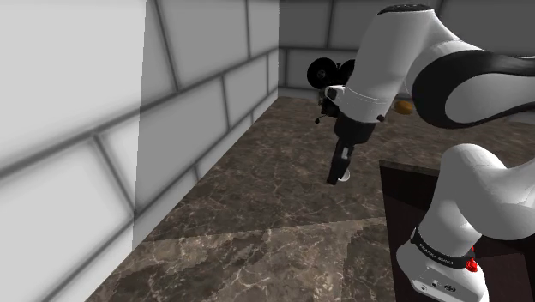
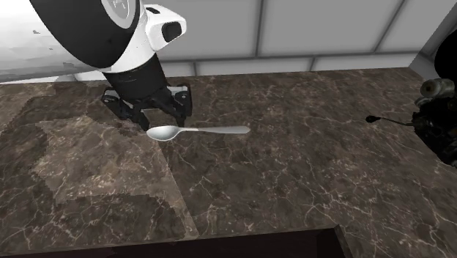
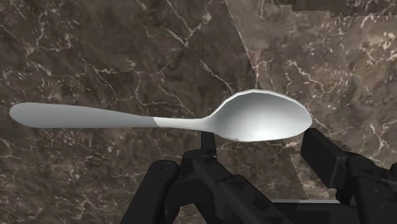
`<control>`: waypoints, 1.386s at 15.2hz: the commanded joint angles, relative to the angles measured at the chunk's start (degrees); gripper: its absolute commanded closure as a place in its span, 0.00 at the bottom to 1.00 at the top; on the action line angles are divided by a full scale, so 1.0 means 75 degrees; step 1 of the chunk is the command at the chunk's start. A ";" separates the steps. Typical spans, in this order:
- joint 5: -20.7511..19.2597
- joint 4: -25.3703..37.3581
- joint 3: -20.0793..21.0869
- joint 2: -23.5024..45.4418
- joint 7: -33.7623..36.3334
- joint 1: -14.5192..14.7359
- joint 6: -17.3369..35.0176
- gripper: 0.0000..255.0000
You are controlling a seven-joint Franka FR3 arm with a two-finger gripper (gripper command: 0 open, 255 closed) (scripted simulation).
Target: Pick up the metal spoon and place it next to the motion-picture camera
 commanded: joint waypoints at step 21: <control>-0.0252 0.2442 -0.0257 0.0354 -0.0068 -0.0172 -0.2088 1.00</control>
